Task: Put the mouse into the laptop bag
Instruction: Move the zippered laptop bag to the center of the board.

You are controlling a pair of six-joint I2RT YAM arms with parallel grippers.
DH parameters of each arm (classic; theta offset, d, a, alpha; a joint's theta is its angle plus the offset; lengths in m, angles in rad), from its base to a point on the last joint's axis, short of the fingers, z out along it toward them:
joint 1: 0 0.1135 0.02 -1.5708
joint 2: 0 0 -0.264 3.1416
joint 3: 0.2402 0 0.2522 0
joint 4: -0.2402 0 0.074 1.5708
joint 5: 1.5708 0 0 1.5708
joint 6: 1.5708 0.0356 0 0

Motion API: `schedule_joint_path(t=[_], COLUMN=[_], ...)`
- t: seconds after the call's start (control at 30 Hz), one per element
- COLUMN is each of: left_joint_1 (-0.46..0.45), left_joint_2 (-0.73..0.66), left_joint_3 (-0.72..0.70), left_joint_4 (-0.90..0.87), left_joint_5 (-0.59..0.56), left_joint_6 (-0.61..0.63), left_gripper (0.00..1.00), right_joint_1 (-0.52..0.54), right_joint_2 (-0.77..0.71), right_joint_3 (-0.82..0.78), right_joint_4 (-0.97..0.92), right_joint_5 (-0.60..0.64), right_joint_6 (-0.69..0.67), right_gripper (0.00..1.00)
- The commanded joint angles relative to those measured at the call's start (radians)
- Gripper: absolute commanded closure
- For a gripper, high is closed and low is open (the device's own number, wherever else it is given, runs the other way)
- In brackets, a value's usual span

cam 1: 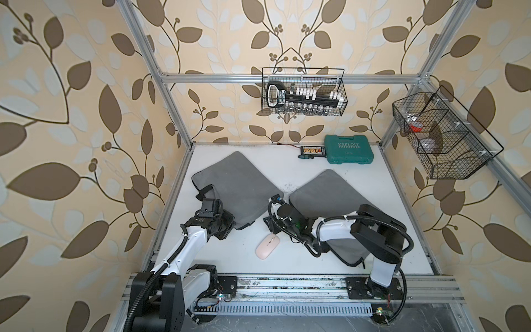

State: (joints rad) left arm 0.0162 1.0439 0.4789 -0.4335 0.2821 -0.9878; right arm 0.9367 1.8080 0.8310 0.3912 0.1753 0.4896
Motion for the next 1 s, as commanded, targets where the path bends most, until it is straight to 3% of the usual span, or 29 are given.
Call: schedule_joint_path(t=[0.0, 0.13, 0.43, 0.67, 0.93, 0.97], left_joint_1=[0.064, 0.105, 0.172, 0.171, 0.165, 0.165], left_joint_2=[0.035, 0.137, 0.468, 0.601, 0.68, 0.671], left_joint_3=[0.045, 0.127, 0.43, 0.525, 0.563, 0.559], left_joint_4=[-0.073, -0.082, -0.154, -0.119, -0.102, -0.106], left_joint_5=[-0.098, -0.14, -0.176, -0.134, -0.089, -0.096], left_joint_6=[0.074, 0.125, 0.222, 0.216, 0.172, 0.165], left_gripper=[1.0, 1.0, 1.0, 1.0, 1.0, 0.96], right_joint_1=[-0.069, -0.129, -0.157, -0.198, -0.24, -0.24], right_joint_2=[-0.091, -0.147, -0.208, -0.276, -0.503, -0.538], right_joint_3=[-0.042, -0.058, -0.095, -0.159, -0.299, -0.317], right_joint_4=[-0.044, -0.064, -0.105, -0.134, -0.242, -0.262], right_joint_5=[0.034, 0.01, 0.024, 0.036, 0.167, 0.195], right_joint_6=[0.014, 0.011, 0.014, 0.059, 0.167, 0.185], right_gripper=[0.25, 0.22, 0.17, 0.16, 0.06, 0.04])
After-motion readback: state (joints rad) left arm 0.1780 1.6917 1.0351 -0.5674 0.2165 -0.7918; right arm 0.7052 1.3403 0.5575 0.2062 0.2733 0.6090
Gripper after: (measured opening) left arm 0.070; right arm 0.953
